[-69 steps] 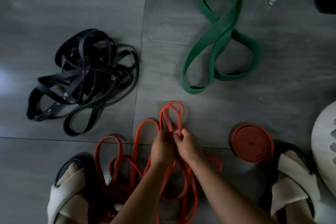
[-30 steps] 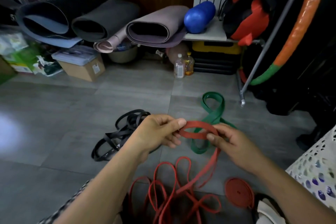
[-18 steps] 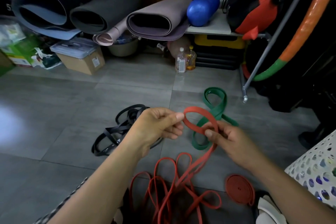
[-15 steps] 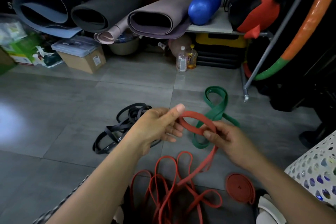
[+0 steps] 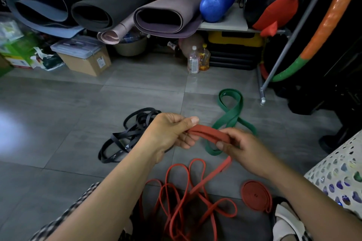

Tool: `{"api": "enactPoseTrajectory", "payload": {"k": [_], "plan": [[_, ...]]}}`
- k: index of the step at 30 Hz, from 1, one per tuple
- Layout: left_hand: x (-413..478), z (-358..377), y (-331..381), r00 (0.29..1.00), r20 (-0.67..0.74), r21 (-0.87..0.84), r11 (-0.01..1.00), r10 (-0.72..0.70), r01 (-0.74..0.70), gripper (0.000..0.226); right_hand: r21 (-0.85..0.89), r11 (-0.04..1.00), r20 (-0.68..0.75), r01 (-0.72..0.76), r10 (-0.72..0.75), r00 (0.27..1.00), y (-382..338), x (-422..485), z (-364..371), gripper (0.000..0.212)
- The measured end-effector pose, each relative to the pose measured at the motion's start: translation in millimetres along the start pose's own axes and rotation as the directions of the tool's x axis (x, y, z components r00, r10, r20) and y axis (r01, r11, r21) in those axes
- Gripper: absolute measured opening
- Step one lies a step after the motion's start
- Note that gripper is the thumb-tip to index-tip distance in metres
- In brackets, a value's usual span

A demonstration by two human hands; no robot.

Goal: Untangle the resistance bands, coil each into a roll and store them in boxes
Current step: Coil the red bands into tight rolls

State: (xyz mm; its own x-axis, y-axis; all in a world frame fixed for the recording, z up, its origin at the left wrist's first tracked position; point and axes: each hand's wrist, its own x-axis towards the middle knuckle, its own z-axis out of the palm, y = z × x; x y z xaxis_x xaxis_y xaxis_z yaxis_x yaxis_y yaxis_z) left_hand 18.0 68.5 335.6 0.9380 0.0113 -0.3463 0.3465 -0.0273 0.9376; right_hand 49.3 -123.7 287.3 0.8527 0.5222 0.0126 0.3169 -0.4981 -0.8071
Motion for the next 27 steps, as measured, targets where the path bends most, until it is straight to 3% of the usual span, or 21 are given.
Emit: {"api": "enactPoseTrajectory", "payload": {"k": [4,7,11,13,14,15,17,18,20,24,27], "plan": [[-1.5,10.4,-3.9,1.000,0.027,0.025,1.000,0.013,-0.014,0.018,0.132,0.991,0.049,-0.008,0.002,0.999,-16.6,-4.8,5.9,0.041],[-2.1,15.8,-4.9,0.999,0.036,-0.003,1.000,0.020,-0.020,0.015,0.184,0.979,-0.054,0.083,-0.075,0.996,-26.2,-5.0,12.6,0.028],[-0.1,11.6,-3.5,0.999,0.029,-0.035,0.999,0.037,-0.036,0.019,0.188,0.979,-0.146,0.073,-0.046,0.988,-27.8,-4.3,11.4,0.016],[1.4,11.6,-5.0,0.998,0.021,0.023,0.998,0.066,-0.066,0.014,0.139,0.988,-0.171,0.063,-0.038,0.984,-26.7,-3.8,8.5,0.009],[2.3,11.9,-8.0,0.990,-0.010,0.134,0.982,0.138,-0.135,0.008,0.091,0.994,-0.165,0.058,-0.043,0.985,-27.0,-3.9,7.3,0.008],[3.5,11.8,-11.0,0.963,-0.036,0.310,0.919,0.267,-0.243,0.005,0.034,0.998,-0.148,0.052,-0.046,0.988,-26.5,-3.8,7.0,0.011],[2.6,11.3,-13.6,0.857,0.037,0.602,0.673,0.514,-0.429,0.009,-0.060,0.997,-0.112,0.048,-0.054,0.992,-24.3,-4.2,6.1,0.012],[1.1,10.9,-13.5,0.822,0.105,0.654,0.583,0.560,-0.481,0.014,-0.092,0.994,-0.107,0.056,-0.066,0.992,-22.9,-4.1,5.1,0.010],[-2.4,10.0,-11.1,0.830,0.217,0.676,0.535,0.513,-0.507,0.016,-0.113,0.991,-0.098,0.067,-0.078,0.992,-20.0,-4.2,2.6,0.011],[-3.6,11.9,-11.3,0.893,0.219,0.686,0.589,0.392,-0.427,0.022,0.032,0.999,-0.022,0.040,-0.040,0.999,-20.4,-2.8,-0.5,0.030],[-5.6,15.0,-11.3,0.947,0.094,0.519,0.797,0.306,-0.309,0.015,0.283,0.959,0.021,-0.003,-0.003,1.000,-25.6,-1.0,0.8,0.022]]}}
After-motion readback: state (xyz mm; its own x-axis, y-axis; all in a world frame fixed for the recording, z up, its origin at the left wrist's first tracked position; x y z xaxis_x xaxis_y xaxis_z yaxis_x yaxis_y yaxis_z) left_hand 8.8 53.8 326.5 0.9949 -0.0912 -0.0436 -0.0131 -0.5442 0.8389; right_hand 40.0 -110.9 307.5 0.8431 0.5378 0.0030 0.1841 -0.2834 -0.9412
